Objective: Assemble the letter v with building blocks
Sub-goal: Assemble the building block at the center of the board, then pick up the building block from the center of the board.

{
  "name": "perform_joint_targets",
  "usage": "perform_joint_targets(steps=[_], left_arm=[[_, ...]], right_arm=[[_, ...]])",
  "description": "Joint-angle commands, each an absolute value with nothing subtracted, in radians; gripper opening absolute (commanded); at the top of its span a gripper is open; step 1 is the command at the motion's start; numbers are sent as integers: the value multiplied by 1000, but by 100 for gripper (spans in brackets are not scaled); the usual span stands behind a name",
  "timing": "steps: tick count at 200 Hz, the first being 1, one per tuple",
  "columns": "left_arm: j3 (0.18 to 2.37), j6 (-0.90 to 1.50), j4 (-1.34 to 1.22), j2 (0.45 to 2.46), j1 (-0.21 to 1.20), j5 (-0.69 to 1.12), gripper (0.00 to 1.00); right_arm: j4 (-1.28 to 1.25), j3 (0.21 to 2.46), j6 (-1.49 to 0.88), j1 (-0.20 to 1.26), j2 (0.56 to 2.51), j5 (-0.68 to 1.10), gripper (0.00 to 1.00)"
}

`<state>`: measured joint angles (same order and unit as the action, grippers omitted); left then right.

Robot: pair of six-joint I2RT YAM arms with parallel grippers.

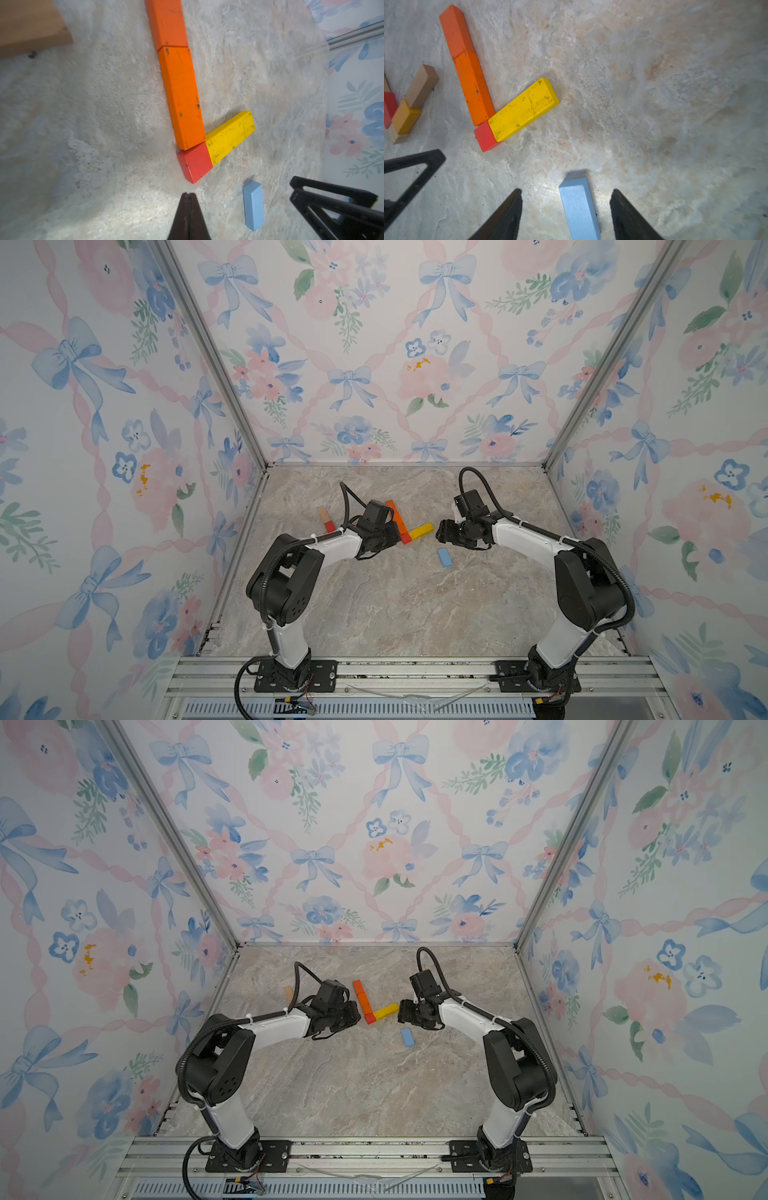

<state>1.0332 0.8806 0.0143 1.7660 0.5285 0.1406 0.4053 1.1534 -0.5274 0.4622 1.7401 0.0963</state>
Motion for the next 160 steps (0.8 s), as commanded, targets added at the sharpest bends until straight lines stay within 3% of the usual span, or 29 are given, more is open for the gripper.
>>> perform_joint_targets(steps=[1, 121, 160], left_arm=[[996, 854, 51, 1692, 513, 103, 5], [910, 821, 105, 1539, 491, 41, 6], [901, 822, 104, 1537, 492, 40, 6]], right_arm=[[486, 1136, -508, 499, 1728, 44, 73], [536, 1126, -531, 546, 1818, -13, 73], [528, 1126, -541, 548, 1841, -6, 66]])
